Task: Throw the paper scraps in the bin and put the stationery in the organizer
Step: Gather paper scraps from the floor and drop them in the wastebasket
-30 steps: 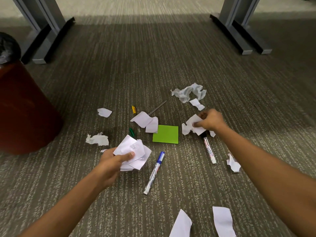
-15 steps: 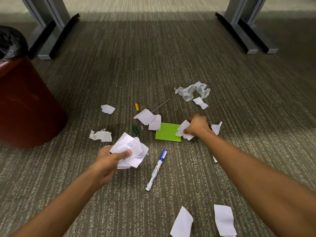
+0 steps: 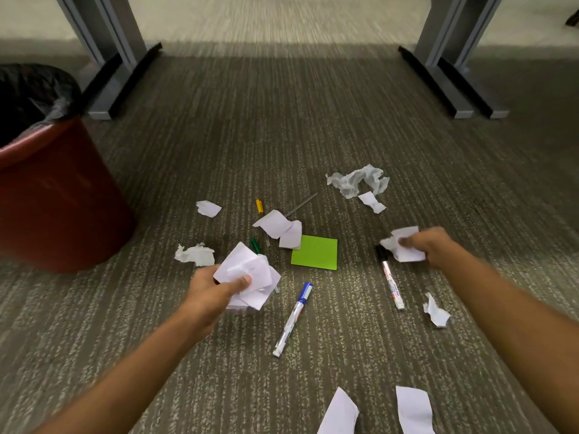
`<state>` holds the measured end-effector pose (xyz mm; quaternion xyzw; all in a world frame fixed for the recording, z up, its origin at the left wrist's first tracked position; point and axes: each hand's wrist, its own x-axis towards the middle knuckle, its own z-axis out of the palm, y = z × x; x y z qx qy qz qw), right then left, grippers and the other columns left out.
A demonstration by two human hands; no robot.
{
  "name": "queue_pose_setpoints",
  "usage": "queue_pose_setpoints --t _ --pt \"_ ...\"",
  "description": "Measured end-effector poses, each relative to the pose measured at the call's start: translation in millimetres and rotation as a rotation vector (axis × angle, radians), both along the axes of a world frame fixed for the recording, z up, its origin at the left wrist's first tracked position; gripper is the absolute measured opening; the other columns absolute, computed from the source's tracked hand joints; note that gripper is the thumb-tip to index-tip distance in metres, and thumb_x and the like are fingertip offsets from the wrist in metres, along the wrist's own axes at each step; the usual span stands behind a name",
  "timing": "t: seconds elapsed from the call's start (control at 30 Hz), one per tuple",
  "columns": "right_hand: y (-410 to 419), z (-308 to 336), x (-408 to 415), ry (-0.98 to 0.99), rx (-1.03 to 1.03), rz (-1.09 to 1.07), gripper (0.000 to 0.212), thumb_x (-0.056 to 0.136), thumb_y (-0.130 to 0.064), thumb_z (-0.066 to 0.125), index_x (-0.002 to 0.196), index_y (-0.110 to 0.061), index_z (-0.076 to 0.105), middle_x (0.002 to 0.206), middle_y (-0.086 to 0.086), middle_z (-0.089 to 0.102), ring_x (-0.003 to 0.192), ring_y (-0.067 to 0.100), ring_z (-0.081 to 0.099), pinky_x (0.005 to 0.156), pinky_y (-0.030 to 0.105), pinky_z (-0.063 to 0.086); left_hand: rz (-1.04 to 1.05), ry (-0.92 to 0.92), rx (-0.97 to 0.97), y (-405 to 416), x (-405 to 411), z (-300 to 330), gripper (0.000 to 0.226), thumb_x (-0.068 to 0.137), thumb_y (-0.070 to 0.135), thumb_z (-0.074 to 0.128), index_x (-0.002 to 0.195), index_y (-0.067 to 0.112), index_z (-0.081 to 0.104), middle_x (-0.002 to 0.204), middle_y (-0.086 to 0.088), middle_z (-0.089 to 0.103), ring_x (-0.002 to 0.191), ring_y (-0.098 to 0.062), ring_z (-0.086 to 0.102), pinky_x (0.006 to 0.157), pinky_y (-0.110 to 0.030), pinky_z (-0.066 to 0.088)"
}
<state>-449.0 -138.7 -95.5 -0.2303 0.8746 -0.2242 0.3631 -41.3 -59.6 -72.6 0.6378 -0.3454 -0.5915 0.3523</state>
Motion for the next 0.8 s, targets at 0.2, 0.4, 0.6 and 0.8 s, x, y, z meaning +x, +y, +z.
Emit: queue_pose_setpoints --t 0.2,0.4,0.6,0.8 --pt "6 -11 21 0.366 0.154 0.223 0.055 0.078 -0.025 0.08 0.119 0.004 0.058 0.12 0.023 0.062 0.108 0.035 0.062 0.081 0.038 0.053 -0.225 -0.483 -0.437 1 6 11 0.011 0.085 0.02 0.071 0.094 0.026 0.073 0.08 0.012 0.072 0.068 0.003 0.065 0.055 -0.017 0.046" --pt "0 -8 22 0.398 0.205 0.342 0.043 0.085 -0.02 0.071 0.115 0.006 0.055 0.109 0.027 0.059 0.095 0.037 0.061 0.07 0.042 0.051 -0.279 -0.69 -0.819 3 15 26 0.033 0.078 -0.003 0.07 0.104 0.018 0.076 0.103 0.001 0.076 0.1 -0.007 0.068 0.083 -0.031 0.056" --pt "-1 -7 22 0.413 0.227 0.397 0.035 0.088 -0.029 0.067 0.104 0.001 0.062 0.097 0.022 0.061 0.085 0.034 0.061 0.07 0.041 0.052 -0.442 -1.098 -1.314 5 33 36 0.028 0.078 0.004 0.068 0.102 0.015 0.076 0.112 0.001 0.074 0.12 -0.021 0.062 0.103 -0.051 0.043" --pt "7 -10 23 0.463 0.108 0.4 0.03 0.083 -0.027 0.073 0.087 0.001 0.064 0.075 0.013 0.06 0.071 0.03 0.06 0.053 0.032 0.043 -0.512 -1.172 -1.419 12 49 36 0.021 0.085 0.006 0.07 0.104 0.012 0.075 0.114 -0.002 0.073 0.116 -0.021 0.065 0.087 -0.041 0.057"
